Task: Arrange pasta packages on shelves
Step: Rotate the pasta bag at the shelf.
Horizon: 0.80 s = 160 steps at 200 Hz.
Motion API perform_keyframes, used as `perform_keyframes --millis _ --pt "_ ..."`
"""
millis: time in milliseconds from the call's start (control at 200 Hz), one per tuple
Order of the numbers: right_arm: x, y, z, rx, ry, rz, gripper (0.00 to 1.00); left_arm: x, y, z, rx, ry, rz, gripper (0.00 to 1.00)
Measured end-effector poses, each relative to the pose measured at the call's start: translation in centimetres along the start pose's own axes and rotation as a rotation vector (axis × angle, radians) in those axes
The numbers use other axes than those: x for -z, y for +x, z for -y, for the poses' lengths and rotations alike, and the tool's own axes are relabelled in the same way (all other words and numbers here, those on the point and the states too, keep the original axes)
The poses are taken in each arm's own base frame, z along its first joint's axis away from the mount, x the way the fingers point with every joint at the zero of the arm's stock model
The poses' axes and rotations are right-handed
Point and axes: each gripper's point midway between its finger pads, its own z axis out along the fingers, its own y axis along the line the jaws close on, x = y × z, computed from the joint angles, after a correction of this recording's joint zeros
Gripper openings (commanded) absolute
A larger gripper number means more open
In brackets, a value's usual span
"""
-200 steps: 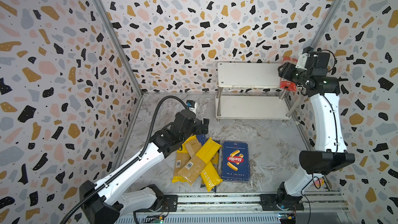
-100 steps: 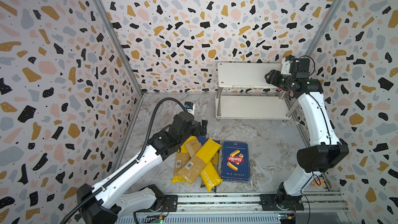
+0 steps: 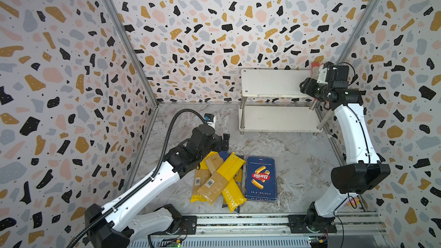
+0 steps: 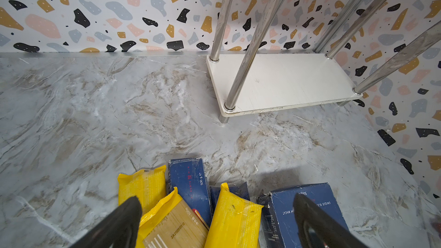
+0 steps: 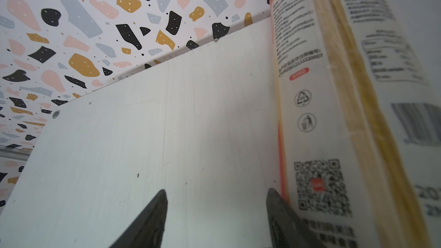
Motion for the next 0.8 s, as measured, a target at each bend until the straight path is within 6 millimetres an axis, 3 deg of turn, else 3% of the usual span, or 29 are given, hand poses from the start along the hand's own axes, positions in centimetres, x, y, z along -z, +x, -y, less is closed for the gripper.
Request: perform_keyframes --millis 265,451,641,801 --pt "1.1 -0.6 2.4 -0.022 0.046 0.019 0.67 0.3 -0.1 0.0 0.002 0.004 0.009 0.99" --pt "2.2 -0.7 1.7 -0.018 0.014 0.025 0.67 0.6 -0.3 0.0 0.004 0.006 0.016 0.99" --pt "4.7 0.2 -3.0 0.045 -0.091 0.046 0.67 0.9 -0.4 -0.3 0.004 -0.004 0.019 1.0" --pt "8.8 3.7 -9.2 0.123 -0.26 0.06 0.7 1.3 -0.1 -1.2 0.004 -0.044 0.016 0.99"
